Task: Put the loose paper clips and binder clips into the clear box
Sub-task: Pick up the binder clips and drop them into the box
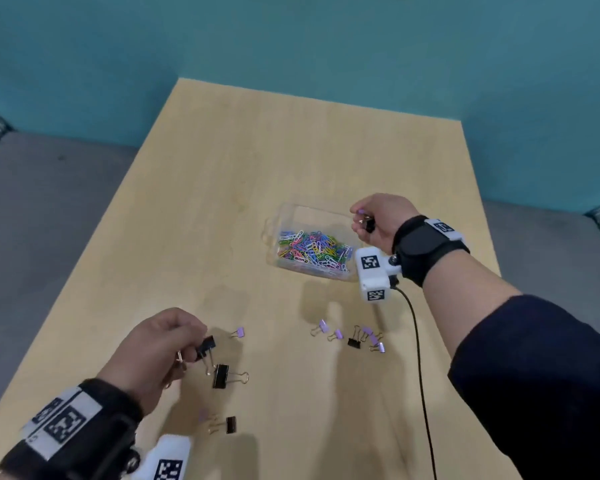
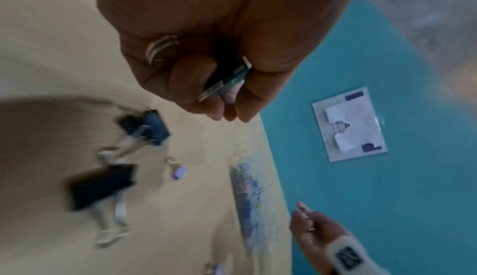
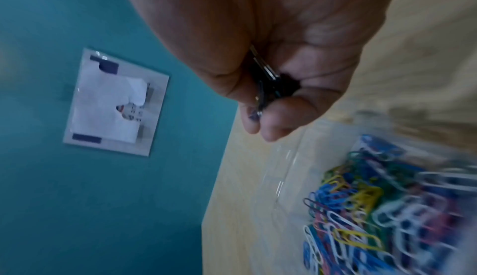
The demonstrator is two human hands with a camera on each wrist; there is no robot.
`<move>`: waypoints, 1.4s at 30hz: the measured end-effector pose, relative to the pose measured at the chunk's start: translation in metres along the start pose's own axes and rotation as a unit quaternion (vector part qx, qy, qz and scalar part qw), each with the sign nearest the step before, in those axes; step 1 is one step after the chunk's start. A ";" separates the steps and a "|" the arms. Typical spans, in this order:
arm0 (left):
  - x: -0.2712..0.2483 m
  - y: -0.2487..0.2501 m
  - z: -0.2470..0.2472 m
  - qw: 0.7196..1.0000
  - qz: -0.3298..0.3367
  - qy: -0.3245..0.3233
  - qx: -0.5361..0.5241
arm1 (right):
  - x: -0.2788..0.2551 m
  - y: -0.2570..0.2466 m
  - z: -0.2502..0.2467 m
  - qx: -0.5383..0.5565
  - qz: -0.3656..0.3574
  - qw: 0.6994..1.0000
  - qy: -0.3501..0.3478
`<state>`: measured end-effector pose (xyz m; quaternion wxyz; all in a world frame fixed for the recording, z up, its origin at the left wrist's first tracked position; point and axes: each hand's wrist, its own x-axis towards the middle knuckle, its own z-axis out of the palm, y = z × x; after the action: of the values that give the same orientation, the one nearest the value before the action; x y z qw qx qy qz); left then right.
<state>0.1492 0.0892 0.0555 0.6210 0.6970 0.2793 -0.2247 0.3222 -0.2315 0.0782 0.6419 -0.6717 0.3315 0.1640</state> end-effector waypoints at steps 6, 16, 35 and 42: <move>0.045 0.069 0.030 0.997 -0.010 -0.006 -0.079 | 0.053 -0.006 0.019 -0.088 -0.031 0.995 -0.035; 0.131 0.152 0.127 0.997 0.055 -0.039 0.043 | -0.029 0.055 -0.051 -0.317 -0.225 0.921 0.031; 0.063 0.079 0.077 0.976 0.144 0.024 0.159 | -0.077 0.183 -0.076 -0.563 -0.214 0.798 -0.011; 0.029 -0.001 0.006 0.917 0.105 0.094 0.374 | -0.080 0.184 -0.078 -0.558 -0.190 0.808 0.009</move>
<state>0.1704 0.0862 0.0349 0.3059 0.9217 0.1569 -0.1798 0.1273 -0.2802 0.0006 0.1722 -0.9651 0.0542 0.1897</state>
